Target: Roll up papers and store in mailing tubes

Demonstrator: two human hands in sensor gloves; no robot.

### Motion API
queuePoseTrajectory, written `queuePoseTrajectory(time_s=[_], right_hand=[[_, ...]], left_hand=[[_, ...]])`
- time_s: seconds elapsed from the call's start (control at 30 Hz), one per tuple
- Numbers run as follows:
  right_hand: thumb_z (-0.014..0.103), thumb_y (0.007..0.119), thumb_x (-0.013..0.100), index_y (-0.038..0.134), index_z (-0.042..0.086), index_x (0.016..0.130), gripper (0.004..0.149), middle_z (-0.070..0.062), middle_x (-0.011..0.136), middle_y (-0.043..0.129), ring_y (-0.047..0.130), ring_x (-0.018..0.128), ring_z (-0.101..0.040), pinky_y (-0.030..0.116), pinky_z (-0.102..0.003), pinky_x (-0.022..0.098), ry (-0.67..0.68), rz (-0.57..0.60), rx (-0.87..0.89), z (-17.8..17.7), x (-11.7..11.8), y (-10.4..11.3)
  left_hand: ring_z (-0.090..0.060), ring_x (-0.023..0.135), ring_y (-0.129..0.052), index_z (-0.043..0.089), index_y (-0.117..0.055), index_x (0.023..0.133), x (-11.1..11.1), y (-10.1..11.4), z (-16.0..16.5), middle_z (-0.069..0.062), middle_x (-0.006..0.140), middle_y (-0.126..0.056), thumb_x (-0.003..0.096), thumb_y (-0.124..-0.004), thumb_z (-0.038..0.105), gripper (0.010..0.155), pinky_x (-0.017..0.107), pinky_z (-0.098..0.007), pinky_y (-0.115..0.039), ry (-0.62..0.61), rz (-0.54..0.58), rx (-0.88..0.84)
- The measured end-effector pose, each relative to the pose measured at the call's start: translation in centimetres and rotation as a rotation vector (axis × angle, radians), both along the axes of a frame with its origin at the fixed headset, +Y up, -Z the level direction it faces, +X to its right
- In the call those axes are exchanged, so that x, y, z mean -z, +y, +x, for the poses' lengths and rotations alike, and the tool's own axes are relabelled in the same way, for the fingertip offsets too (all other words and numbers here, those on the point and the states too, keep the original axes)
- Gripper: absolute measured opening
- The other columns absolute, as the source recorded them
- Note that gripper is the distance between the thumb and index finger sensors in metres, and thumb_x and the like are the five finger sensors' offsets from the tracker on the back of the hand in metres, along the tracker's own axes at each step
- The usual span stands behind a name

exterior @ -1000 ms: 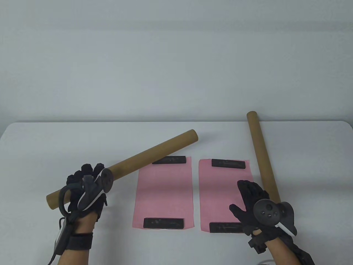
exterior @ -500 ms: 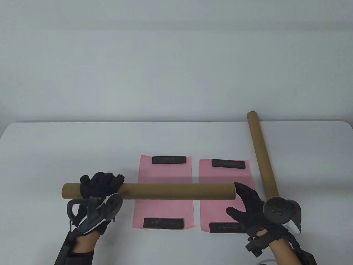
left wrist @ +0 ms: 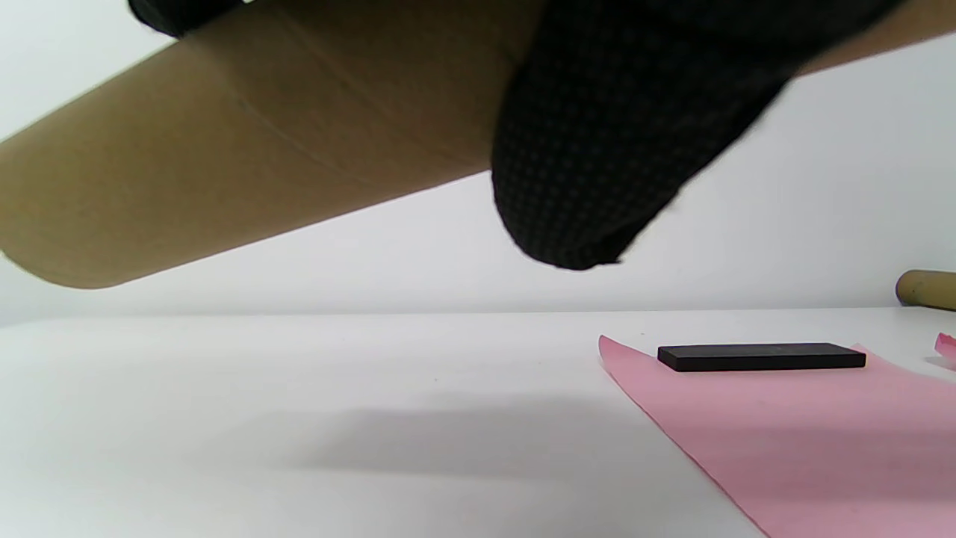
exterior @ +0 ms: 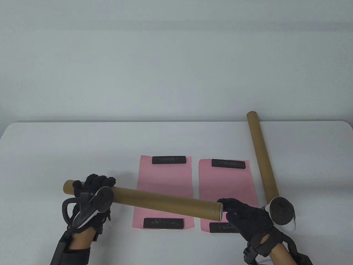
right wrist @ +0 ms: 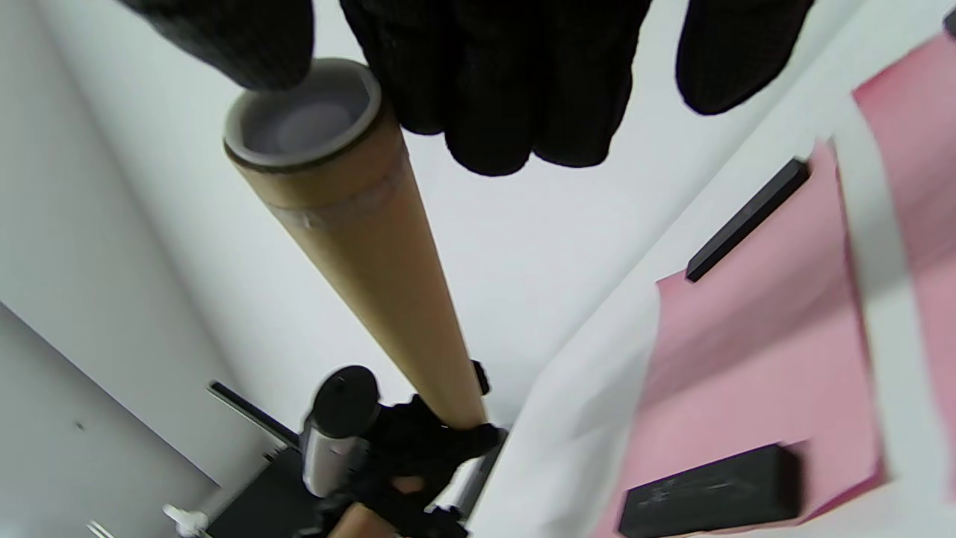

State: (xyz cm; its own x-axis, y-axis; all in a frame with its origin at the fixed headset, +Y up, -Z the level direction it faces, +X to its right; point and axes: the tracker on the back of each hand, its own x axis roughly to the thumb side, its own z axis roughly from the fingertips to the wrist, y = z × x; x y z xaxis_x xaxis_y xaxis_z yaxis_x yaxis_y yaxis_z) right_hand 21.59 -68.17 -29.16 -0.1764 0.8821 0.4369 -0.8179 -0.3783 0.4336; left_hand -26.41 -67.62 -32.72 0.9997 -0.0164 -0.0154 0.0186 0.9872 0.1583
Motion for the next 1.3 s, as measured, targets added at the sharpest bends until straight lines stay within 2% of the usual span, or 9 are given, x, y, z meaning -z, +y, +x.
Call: queuePoseTrajectory(time_s=[0.17,0.3,0.47,0.77,1.03,1.1,1.2,1.23,1.3], right_hand=[[0.046,0.064,0.058,0.069,0.013,0.103,0.055,-0.013,0.101,0.078,0.080,0.097,-0.044,0.062,-0.073,0.070,-0.009,0.007,-0.024,0.1,0.1,-0.1],[0.052,0.074,0.055,0.073,0.016,0.098,0.056,-0.010,0.097,0.083,0.085,0.094,-0.041,0.065,-0.071,0.070,-0.082,0.032,-0.056,0.3,0.1,0.0],[0.043,0.080,0.055,0.082,0.017,0.090,0.044,-0.008,0.088,0.091,0.094,0.086,-0.037,0.070,-0.068,0.068,-0.151,0.050,-0.092,0.8,0.2,0.0],[0.039,0.075,0.055,0.085,0.016,0.084,0.038,-0.008,0.079,0.096,0.099,0.075,-0.035,0.082,-0.057,0.061,-0.485,0.240,-0.331,1.1,-0.4,0.8],[0.038,0.076,0.055,0.086,0.016,0.083,0.037,-0.008,0.077,0.097,0.101,0.072,-0.034,0.084,-0.055,0.058,-0.626,0.300,-0.399,1.7,-0.5,1.0],[0.038,0.076,0.055,0.086,0.017,0.081,0.035,-0.007,0.076,0.096,0.100,0.072,-0.035,0.083,-0.056,0.057,-0.728,0.388,-0.446,2.1,-0.9,1.4],[0.040,0.076,0.055,0.085,0.019,0.083,0.037,-0.006,0.078,0.096,0.100,0.073,-0.035,0.083,-0.056,0.058,-0.808,0.553,-0.657,3.3,-0.8,2.7],[0.041,0.077,0.055,0.087,0.018,0.082,0.037,-0.006,0.077,0.097,0.101,0.071,-0.035,0.084,-0.056,0.057,-0.833,0.564,-0.707,3.8,-0.6,3.1],[0.040,0.079,0.053,0.089,0.017,0.081,0.037,-0.008,0.075,0.098,0.101,0.070,-0.036,0.083,-0.057,0.056,-0.896,0.445,-0.865,5.6,0.8,3.5]], left_hand=[[-0.027,0.107,-0.078,0.051,-0.063,0.088,0.1,0.0,0.2,0.012,0.100,-0.075,0.0304,-0.103,0.035,0.072,0.072,-0.070,-0.059,0.006,-0.009,0.006],[-0.026,0.106,-0.078,0.050,-0.063,0.089,-0.2,0.1,0.7,0.011,0.100,-0.074,0.0307,-0.103,0.035,0.072,0.072,-0.070,-0.059,-0.006,0.010,0.019],[-0.027,0.106,-0.078,0.049,-0.063,0.089,-0.5,0.3,1.4,0.010,0.100,-0.073,0.0312,-0.102,0.035,0.072,0.072,-0.071,-0.057,-0.010,0.037,0.045],[-0.026,0.102,-0.079,0.047,-0.061,0.093,-1.0,0.8,2.4,0.008,0.101,-0.073,0.0325,-0.100,0.042,0.072,0.073,-0.069,-0.055,-0.044,0.063,0.089],[-0.024,0.099,-0.079,0.046,-0.059,0.094,-1.2,1.0,2.9,0.008,0.101,-0.072,0.0329,-0.099,0.046,0.073,0.073,-0.067,-0.056,-0.057,0.077,0.102],[-0.024,0.099,-0.080,0.045,-0.059,0.094,-1.2,0.9,2.7,0.007,0.101,-0.072,0.0326,-0.099,0.045,0.073,0.073,-0.068,-0.056,-0.037,0.077,0.111],[-0.026,0.098,-0.079,0.044,-0.061,0.094,-1.1,0.9,1.9,0.006,0.100,-0.073,0.0321,-0.100,0.043,0.073,0.072,-0.069,-0.053,-0.009,0.073,0.102],[-0.026,0.098,-0.079,0.044,-0.062,0.094,-1.0,0.8,1.7,0.005,0.100,-0.074,0.0319,-0.100,0.043,0.073,0.072,-0.069,-0.052,-0.001,0.068,0.100],[-0.026,0.097,-0.079,0.044,-0.062,0.094,-0.8,0.8,1.3,0.005,0.100,-0.074,0.0315,-0.101,0.042,0.073,0.072,-0.068,-0.051,0.025,0.052,0.091]])
